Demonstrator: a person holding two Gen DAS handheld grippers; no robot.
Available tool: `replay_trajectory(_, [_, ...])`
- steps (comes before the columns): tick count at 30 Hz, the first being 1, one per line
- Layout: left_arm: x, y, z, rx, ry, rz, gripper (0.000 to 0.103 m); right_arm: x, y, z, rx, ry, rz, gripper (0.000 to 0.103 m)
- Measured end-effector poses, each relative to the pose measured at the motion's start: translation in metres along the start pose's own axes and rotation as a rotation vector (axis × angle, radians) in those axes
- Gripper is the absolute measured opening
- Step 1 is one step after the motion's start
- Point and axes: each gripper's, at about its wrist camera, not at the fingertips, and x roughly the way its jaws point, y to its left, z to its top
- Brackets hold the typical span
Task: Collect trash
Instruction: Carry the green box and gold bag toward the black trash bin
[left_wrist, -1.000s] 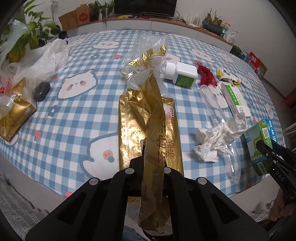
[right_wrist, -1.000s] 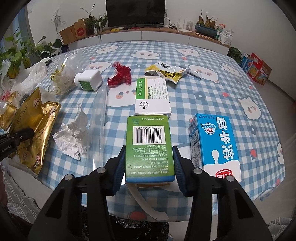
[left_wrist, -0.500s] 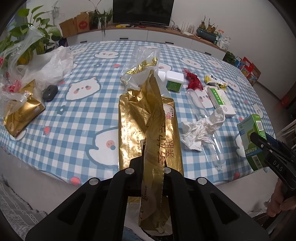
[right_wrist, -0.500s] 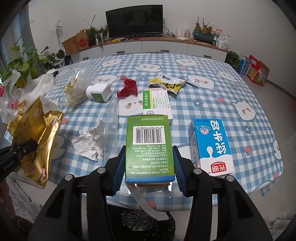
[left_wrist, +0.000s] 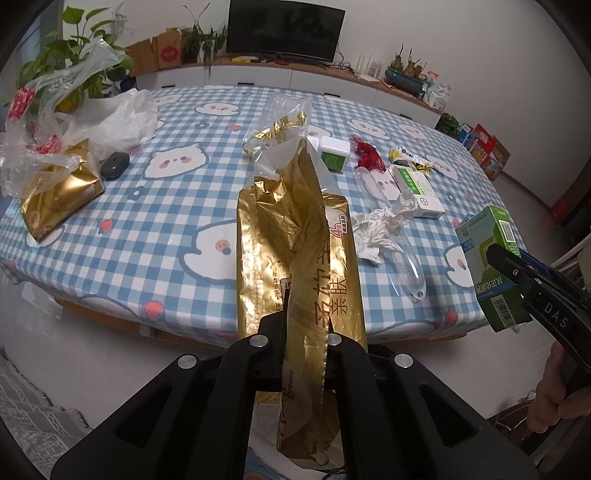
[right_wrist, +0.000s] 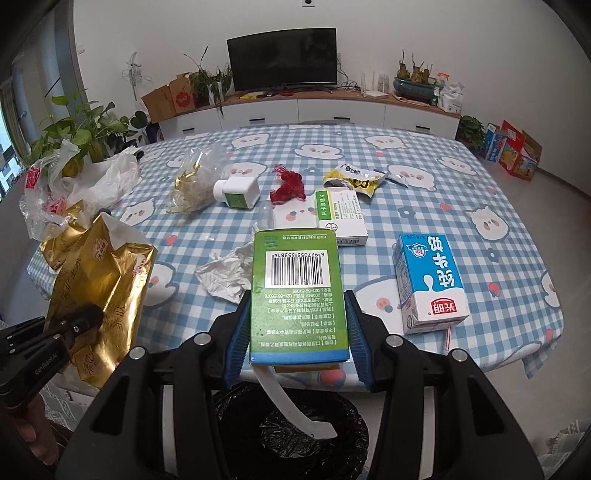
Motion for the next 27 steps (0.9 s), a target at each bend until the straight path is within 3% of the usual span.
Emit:
replay_trajectory(14, [-0.025,0.013,-0.059,-0.029,-0.018,-0.013,0.0,-0.03,0.029,-0.043,-0.041,-0.002,0.019,0.045])
replay_trajectory(27, [-0.009,0.014,-0.121,-0.026,0.057,0.0,0.0,-0.027,0.034,-0.095,-0.036,0.031,0.028,0.045])
